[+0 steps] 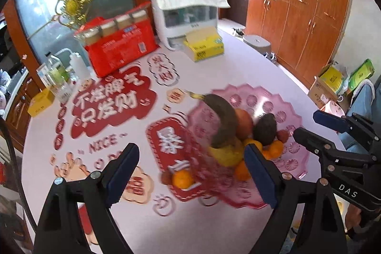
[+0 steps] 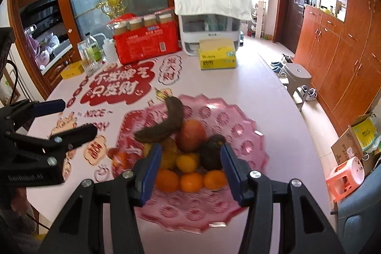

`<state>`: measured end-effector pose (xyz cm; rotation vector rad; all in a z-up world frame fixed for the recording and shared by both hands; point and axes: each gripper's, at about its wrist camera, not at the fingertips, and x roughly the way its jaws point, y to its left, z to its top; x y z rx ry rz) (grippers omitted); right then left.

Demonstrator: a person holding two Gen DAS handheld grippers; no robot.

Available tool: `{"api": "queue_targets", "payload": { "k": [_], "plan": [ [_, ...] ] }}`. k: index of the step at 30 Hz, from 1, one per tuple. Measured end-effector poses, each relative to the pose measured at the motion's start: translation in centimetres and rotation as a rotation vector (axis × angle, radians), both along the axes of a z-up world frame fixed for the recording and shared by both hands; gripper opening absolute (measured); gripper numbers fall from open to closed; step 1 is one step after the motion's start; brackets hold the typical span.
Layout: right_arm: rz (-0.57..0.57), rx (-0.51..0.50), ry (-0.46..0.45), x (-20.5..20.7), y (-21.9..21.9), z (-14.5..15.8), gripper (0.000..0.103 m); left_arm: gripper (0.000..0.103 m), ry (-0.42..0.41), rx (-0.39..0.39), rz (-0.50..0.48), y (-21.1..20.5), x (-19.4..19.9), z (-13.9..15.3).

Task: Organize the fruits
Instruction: 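Withdraw both open tools from the bowl toward the last mandarin and brown fruit, then grasp the brown round fruit with the left tool while the right tool grasps the mandarin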

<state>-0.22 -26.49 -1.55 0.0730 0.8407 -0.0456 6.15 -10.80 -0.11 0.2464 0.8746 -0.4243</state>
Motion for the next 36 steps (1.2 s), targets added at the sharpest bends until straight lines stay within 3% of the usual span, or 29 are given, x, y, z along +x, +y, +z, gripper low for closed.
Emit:
{"api": "queue_targets", "payload": {
  "k": [9,12,18,22,26,29,32,36],
  "plan": [
    [-0.009,0.001,-0.057,0.7,6.1,2.3,0.052,0.091,-0.090,0.005,0.015,8.6,1.7,4.2],
    [-0.022,0.000,-0.060,0.8,7.7,2.4,0.052,0.092,-0.095,0.041,-0.031,10.6,2.4,4.6],
    [-0.094,0.018,-0.070,0.7,10.1,2.2,0.052,0.092,-0.179,0.180,-0.183,12.4,3.8,4.7],
    [-0.155,0.049,-0.075,0.4,11.6,0.9,0.052,0.092,-0.188,0.212,-0.344,12.0,4.3,2.4],
    [-0.181,0.050,-0.035,0.4,13.4,-1.5,0.052,0.091,-0.129,0.228,-0.546,10.2,3.7,-3.2],
    [-0.200,0.046,0.008,0.6,14.6,-3.8,0.052,0.091,-0.079,0.269,-0.629,9.0,3.8,-7.8],
    [-0.220,0.050,0.040,0.7,15.4,-6.1,0.052,0.087,-0.005,0.270,-0.639,8.3,4.9,-11.4],
    [-0.246,0.065,0.070,1.0,16.0,-8.7,0.052,0.087,0.103,0.176,-0.603,8.2,7.3,-14.1]
  ]
}}
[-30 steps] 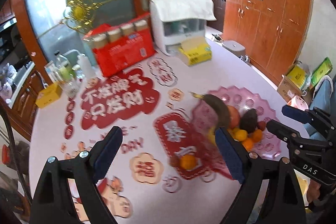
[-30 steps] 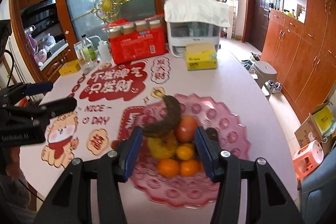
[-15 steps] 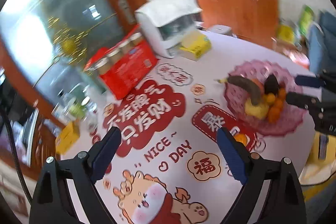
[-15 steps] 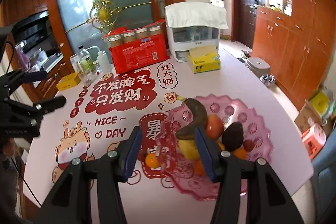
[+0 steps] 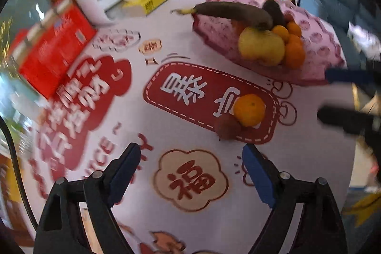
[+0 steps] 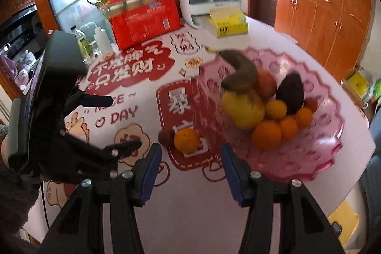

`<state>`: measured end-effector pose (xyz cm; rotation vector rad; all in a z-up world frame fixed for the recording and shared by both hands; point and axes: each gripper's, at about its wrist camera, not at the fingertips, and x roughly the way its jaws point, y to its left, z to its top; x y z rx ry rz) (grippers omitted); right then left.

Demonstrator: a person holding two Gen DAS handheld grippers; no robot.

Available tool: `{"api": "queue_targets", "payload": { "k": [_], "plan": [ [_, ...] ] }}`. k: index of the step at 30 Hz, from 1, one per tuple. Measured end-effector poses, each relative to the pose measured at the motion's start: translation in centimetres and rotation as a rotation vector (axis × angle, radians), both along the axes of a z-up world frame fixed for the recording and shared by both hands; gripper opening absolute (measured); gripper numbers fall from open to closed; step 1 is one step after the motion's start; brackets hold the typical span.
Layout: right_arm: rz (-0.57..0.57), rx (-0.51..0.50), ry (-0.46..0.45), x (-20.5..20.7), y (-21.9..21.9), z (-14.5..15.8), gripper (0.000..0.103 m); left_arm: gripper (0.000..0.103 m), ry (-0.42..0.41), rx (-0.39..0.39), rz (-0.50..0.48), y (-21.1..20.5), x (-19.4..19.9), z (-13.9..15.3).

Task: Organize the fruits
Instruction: 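Grasp the brown round fruit with the left tool while the right tool grasps the mandarin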

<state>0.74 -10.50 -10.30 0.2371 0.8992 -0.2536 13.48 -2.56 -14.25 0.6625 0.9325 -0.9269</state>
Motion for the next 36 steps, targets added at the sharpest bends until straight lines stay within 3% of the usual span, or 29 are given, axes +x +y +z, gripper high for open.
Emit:
{"api": "queue_targets", "payload": {
  "k": [4,8,15,19,20,30,36],
  "plan": [
    [-0.030,0.035,0.022,0.4,0.1,-2.5,0.052,0.085,0.059,-0.036,-0.016,-0.6,0.9,-2.1],
    [-0.071,0.064,0.038,0.6,-0.3,-4.4,0.051,0.068,0.130,-0.036,-0.074,-1.7,1.2,-4.1],
    [-0.118,0.084,0.038,1.2,-0.9,-6.4,0.050,0.060,0.196,-0.079,-0.114,-2.6,1.8,-5.6],
    [-0.133,0.090,0.038,1.5,-0.9,-7.1,0.050,0.034,0.219,-0.121,-0.134,-2.5,2.1,-5.5],
    [-0.135,0.090,0.036,1.5,-1.0,-7.1,0.050,0.032,0.225,-0.130,-0.132,-2.4,2.2,-5.5],
    [-0.141,0.085,0.024,2.5,-0.8,-7.8,0.050,0.030,0.220,-0.162,-0.145,-2.0,2.1,-5.5],
    [-0.131,0.043,0.010,3.6,-0.3,-7.7,0.051,0.028,0.183,-0.185,-0.090,-0.6,2.6,-5.0]
  ]
}}
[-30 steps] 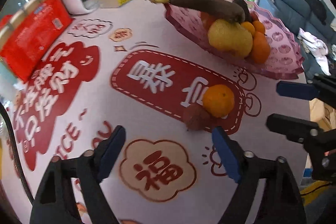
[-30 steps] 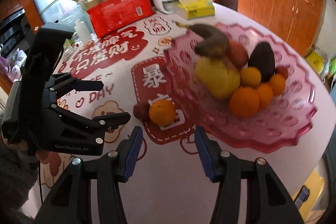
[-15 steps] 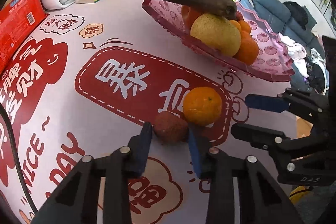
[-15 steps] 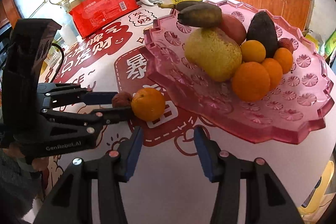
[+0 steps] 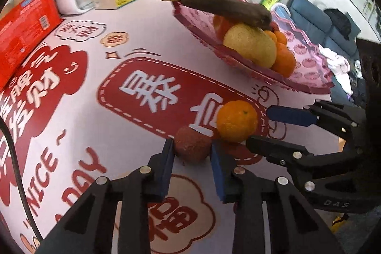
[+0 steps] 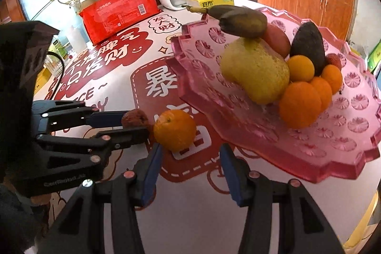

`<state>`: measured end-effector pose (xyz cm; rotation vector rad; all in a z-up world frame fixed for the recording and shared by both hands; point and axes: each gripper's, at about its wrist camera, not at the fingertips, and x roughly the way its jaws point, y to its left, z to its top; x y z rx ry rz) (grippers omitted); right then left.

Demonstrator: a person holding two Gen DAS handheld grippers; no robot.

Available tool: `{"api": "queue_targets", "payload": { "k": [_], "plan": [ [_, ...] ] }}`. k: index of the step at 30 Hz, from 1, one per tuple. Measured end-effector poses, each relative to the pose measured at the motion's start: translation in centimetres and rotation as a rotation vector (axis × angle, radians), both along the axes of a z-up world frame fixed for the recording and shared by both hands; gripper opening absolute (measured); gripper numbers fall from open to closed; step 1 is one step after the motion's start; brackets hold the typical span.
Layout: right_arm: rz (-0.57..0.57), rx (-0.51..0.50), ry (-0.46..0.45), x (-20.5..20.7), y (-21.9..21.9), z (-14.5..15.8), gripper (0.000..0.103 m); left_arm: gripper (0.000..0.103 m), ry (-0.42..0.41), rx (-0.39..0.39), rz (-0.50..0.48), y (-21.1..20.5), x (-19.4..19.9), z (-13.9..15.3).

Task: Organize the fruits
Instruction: 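Grasp the brown round fruit with the left tool while the right tool grasps the mandarin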

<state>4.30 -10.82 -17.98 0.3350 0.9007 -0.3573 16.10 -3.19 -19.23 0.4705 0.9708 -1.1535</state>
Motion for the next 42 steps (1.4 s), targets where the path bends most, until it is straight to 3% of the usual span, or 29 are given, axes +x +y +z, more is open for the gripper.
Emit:
{"api": "queue_targets", "payload": {
  "k": [10,17,21,26,42],
  "plan": [
    [0.019,-0.033,-0.009,2.0,0.9,-0.1,0.051,0.028,0.043,-0.002,0.145,2.4,2.0,-0.2],
    [0.024,-0.031,0.005,3.4,1.0,-0.6,0.050,0.028,0.051,-0.008,0.193,3.2,2.7,-0.3],
    [0.026,-0.058,0.018,3.7,1.3,-0.8,0.041,0.028,0.052,-0.001,0.211,3.4,2.8,-0.4],
    [0.041,-0.037,0.015,3.7,1.2,-0.7,0.040,0.028,0.061,0.010,0.239,3.5,2.8,-0.3],
    [0.139,-0.030,-0.036,1.5,3.6,2.9,0.040,0.028,0.008,0.015,0.297,5.4,-0.5,4.3]
  ]
}}
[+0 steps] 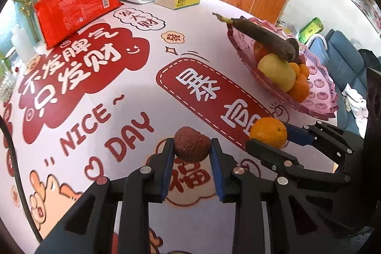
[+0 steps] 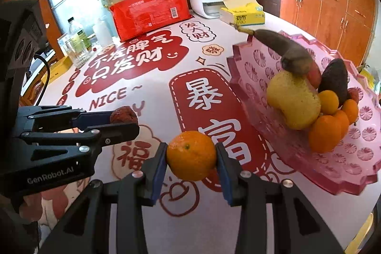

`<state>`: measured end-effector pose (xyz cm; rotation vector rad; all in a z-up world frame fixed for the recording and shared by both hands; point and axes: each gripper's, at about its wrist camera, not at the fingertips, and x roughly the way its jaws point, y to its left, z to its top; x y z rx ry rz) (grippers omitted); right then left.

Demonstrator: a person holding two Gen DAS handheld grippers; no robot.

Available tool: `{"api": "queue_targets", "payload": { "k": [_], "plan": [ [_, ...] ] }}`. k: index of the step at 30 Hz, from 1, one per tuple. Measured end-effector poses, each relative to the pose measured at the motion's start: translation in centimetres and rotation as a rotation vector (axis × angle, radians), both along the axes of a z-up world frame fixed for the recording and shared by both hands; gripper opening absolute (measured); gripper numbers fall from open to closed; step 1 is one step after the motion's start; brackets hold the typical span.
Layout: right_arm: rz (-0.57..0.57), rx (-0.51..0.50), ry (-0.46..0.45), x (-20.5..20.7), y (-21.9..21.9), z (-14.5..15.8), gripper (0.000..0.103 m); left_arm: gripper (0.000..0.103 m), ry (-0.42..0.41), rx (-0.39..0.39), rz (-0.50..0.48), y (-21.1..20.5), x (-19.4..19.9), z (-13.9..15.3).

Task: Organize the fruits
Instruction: 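Grasp the brown round fruit with the left tool while the right tool grasps the mandarin, then carry the brown fruit with the left tool while the right tool carries the mandarin over the bowl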

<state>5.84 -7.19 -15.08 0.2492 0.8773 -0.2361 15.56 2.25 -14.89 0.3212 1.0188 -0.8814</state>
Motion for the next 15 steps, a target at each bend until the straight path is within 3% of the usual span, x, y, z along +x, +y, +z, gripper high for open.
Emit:
{"api": "queue_targets", "payload": {
  "k": [15],
  "plan": [
    [0.064,-0.025,-0.072,-2.8,-0.2,5.9,0.040,0.028,-0.023,0.007,0.101,0.5,-4.6,5.7]
  ]
}}
